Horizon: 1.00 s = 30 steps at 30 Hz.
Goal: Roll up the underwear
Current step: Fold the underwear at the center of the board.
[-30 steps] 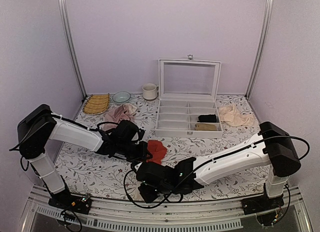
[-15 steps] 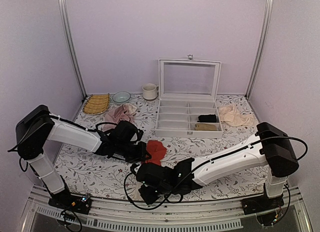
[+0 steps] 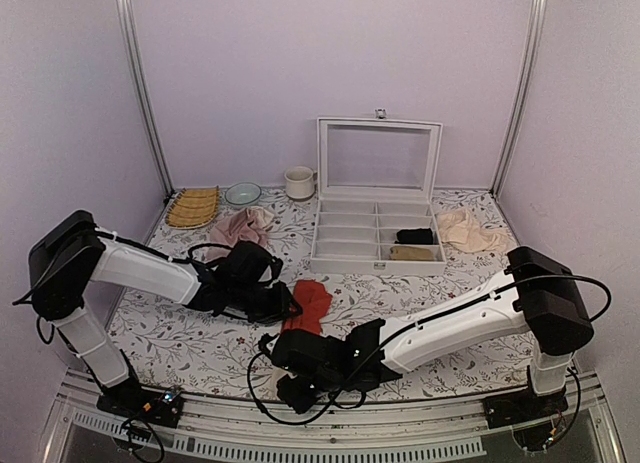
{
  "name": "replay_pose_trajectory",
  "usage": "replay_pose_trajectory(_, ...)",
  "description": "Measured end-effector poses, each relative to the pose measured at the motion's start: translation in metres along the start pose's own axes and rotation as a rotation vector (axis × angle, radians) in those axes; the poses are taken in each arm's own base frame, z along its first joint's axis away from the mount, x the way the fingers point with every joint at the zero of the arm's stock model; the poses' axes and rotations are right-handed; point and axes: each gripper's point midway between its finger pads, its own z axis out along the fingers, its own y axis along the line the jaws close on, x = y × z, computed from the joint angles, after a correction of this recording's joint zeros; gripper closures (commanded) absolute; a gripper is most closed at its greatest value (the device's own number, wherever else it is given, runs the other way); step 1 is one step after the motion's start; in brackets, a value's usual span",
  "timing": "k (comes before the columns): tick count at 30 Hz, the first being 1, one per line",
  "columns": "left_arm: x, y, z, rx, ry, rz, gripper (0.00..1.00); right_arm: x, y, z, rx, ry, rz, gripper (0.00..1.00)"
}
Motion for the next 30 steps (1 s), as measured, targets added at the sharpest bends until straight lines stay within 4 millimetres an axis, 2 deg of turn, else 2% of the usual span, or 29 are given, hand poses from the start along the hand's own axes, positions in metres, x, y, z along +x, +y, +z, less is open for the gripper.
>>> replay_pose_trajectory(9, -0.009, -0.005, -0.017, -0.022, -0.036, 0.008, 0.47, -0.001, 0.0, 0.0, 0.001, -0.007, -0.009, 0.69)
replay_pose_trajectory(14, -0.024, -0.016, -0.036, -0.039, -0.085, 0.023, 0.47, -0.005, -0.007, 0.0, 0.029, -0.035, -0.012, 0.63)
replay_pose_trajectory(17, -0.035, -0.024, -0.047, -0.048, -0.119, 0.038, 0.46, 0.0, -0.025, -0.004, 0.074, -0.049, -0.002, 0.59)
replay_pose_trajectory(20, -0.041, -0.027, -0.054, -0.059, -0.145, 0.051, 0.45, 0.0, -0.048, -0.025, 0.108, -0.079, 0.027, 0.59)
replay_pose_trajectory(25, -0.042, -0.02, -0.057, -0.087, -0.144, 0.056, 0.45, -0.034, -0.082, -0.077, 0.094, -0.227, 0.135, 0.61)
replay_pose_trajectory(27, -0.044, -0.017, -0.055, -0.089, -0.14, 0.055, 0.47, -0.047, -0.09, -0.09, 0.081, -0.279, 0.168, 0.66)
replay_pose_trajectory(30, -0.045, -0.011, -0.048, -0.09, -0.122, 0.051, 0.53, -0.059, -0.102, -0.095, 0.07, -0.309, 0.206, 0.85)
